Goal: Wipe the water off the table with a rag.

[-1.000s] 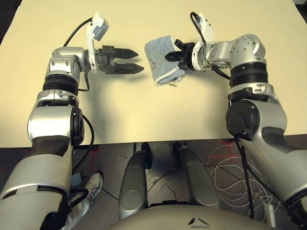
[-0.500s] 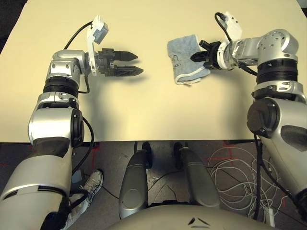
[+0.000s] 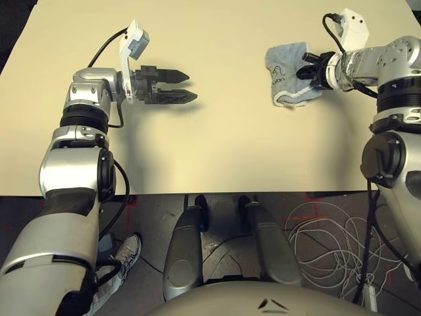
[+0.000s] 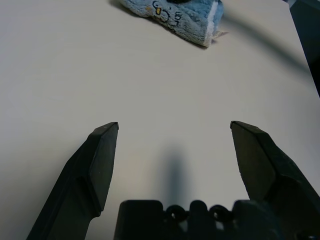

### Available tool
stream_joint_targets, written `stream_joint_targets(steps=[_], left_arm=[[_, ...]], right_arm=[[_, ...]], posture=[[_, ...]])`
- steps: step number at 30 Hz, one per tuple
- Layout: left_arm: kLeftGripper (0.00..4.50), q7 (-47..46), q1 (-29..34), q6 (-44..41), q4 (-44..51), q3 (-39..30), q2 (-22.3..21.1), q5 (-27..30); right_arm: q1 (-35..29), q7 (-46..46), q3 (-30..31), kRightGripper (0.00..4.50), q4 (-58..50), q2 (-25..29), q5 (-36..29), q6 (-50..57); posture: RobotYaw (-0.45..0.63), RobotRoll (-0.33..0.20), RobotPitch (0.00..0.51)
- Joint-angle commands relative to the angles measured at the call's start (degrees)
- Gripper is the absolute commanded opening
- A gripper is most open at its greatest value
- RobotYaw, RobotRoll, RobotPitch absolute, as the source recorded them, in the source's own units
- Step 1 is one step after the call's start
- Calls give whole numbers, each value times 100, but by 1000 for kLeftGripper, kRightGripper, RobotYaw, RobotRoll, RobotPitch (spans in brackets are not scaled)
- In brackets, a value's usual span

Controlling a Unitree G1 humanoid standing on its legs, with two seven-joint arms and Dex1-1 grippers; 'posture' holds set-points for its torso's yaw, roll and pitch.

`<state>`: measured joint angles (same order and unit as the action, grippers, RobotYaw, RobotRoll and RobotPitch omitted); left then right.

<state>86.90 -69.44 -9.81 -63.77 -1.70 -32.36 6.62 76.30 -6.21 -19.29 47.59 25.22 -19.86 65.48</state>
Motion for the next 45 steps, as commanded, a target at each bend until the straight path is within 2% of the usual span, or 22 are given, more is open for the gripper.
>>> stream_joint_targets(steps=[1, 8, 13, 16, 20, 24, 29, 33, 40, 41, 43, 45], left_arm=[[4500, 20, -70, 44, -43, 16, 30, -13], [4500, 2, -114, 65, -78, 15, 69, -23], [4500, 12, -91, 35, -42, 10, 78, -4], [4500, 26, -49, 26, -15, 6, 63, 5], [4500, 37, 10, 2, 25, -5, 37, 21], [4500, 32, 56, -9, 47, -14, 22, 32], [4500, 8, 76, 10, 19, -18, 18, 28], [4500, -10, 59, 23, -10, -8, 52, 17], [4500, -22, 20, 36, -33, 3, 93, 8], [4500, -20, 19, 31, -26, 2, 92, 10], [4500, -13, 29, 17, -1, -8, 74, 21], [4500, -18, 41, 7, 20, -19, 60, 32]], right_arm=[[471, 243, -395, 35, -188, -306, -285, -27], [673, 377, -649, 35, -601, -1122, -667, 184], [339, 460, -641, 35, -583, -1244, -597, 132], [57, 480, -514, 35, -612, -1081, -484, 344], [-296, 474, -220, 35, -550, -595, -199, 591], [-448, 368, -15, 35, -221, -58, 58, 263], [-306, 97, 354, 34, 466, 531, 408, -448], [-104, -46, 432, 34, 927, 675, 500, -759], [14, -568, 642, 34, 1122, 581, 583, -818], [-6, -630, 690, 786, 1111, 590, 629, -885], [-39, -940, 934, 1309, 1060, 674, 833, -1313], [-29, -1231, 1135, 2034, 1044, 749, 1025, -1851]], posture=[[-112, 0, 333], [-116, 0, 331], [-107, 0, 336], [-103, 0, 340], [-97, 0, 345], [-96, 0, 347], [-108, 0, 349], [-113, 0, 348], [-110, 0, 344], [-109, 0, 343], [-103, 0, 342], [-96, 0, 340]])
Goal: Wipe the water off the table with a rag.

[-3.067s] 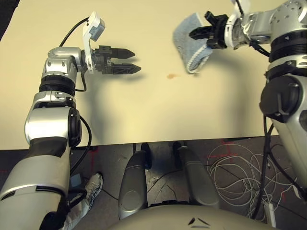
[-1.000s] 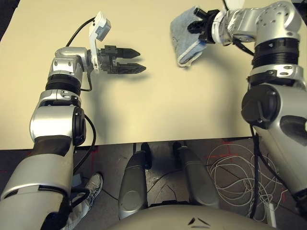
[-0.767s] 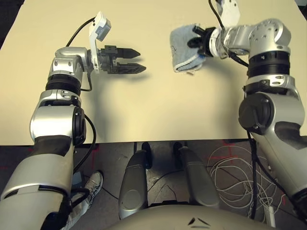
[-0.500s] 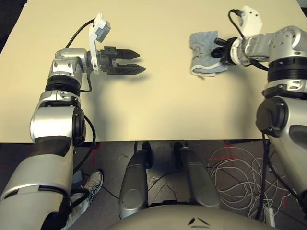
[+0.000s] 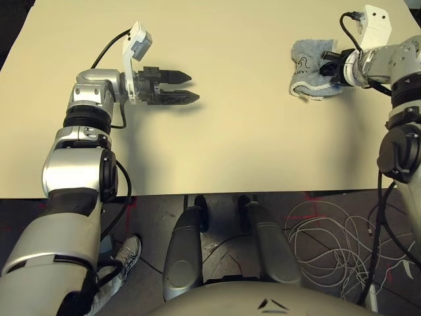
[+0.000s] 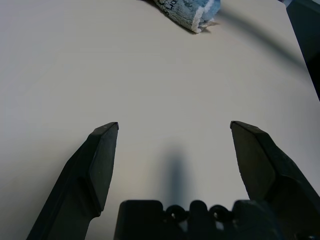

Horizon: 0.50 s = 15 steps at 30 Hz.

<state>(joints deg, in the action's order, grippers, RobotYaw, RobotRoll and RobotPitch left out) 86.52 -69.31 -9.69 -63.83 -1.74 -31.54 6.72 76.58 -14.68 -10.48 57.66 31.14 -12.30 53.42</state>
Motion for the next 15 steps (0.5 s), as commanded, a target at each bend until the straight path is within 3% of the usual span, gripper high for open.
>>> stream_joint_targets(steps=[1, 4, 6, 9, 15], left_arm=[[4500, 10, 40, -19, 41, -30, -36, 35], [4500, -185, 64, -71, 81, -151, -61, 113], [4500, -608, 44, 43, 72, -374, -24, 229], [4500, -1708, 19, 641, -5, -764, 57, 327], [4500, -4479, 65, 1933, -388, -1395, 65, 270]], right_arm=[[-25, -655, 418, 2452, 11, 201, 408, -1117], [128, -1272, 727, 3530, 151, 398, 750, -2524], [202, -1145, 484, 4330, 467, 505, 690, -3107], [99, -1008, -16, 4466, 896, 607, 438, -3947], [-449, -1124, -260, 4466, 1456, 709, 557, -5569]], posture=[[-94, 0, 340], [-81, 0, 342], [-73, 0, 341], [-58, 0, 340], [-27, 0, 340]])
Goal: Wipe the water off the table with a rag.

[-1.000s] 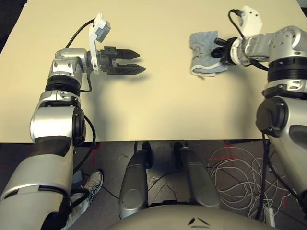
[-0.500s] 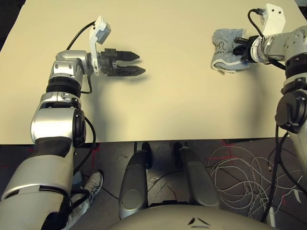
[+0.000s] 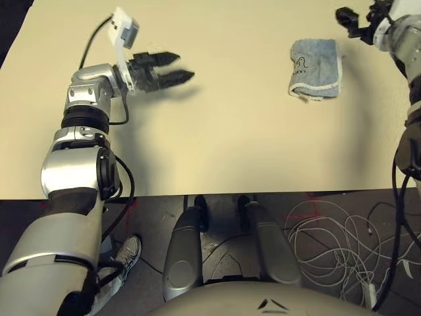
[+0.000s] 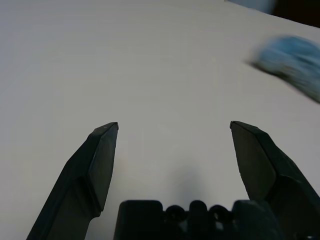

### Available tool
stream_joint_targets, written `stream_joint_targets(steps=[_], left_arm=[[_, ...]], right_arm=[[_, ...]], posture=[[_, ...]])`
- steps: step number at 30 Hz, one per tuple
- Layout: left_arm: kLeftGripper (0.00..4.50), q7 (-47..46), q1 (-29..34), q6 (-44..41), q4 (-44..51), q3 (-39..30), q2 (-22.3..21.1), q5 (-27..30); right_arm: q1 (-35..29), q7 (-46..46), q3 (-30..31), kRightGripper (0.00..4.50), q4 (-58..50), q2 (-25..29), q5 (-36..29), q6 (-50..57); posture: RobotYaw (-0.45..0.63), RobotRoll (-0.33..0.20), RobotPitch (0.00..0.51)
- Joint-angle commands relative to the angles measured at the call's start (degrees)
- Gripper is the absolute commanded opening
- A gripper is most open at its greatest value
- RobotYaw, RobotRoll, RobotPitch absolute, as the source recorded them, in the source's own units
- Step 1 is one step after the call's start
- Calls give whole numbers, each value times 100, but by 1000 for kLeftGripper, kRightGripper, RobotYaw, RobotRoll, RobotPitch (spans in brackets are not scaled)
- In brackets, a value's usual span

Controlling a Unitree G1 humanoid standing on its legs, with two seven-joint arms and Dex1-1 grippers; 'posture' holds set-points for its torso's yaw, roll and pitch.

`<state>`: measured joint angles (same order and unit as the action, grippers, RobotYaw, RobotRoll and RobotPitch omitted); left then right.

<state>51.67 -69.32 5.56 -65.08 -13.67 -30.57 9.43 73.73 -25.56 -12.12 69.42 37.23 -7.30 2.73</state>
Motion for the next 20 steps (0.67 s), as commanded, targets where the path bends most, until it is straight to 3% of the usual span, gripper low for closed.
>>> stream_joint_targets(steps=[1, 4, 10, 20], left_arm=[[4500, -1383, 93, 547, -341, -256, -53, -36], [4500, -2333, 276, 1098, -522, -302, -111, -185], [4500, -3434, 549, 1390, -768, -220, -85, -405], [4500, -3754, 615, 1263, -855, -226, 194, -423]], right_arm=[[-205, 6, -114, 4466, 352, 116, 78, -620], [-307, 270, -194, 4466, 545, 190, 105, -831], [-510, 507, -366, 4466, 701, 212, 123, -803], [-958, 672, -701, 4466, 705, 346, 60, -815]], posture=[[-21, 0, 340], [-16, 0, 340], [-23, 0, 344], [-69, 0, 323]])
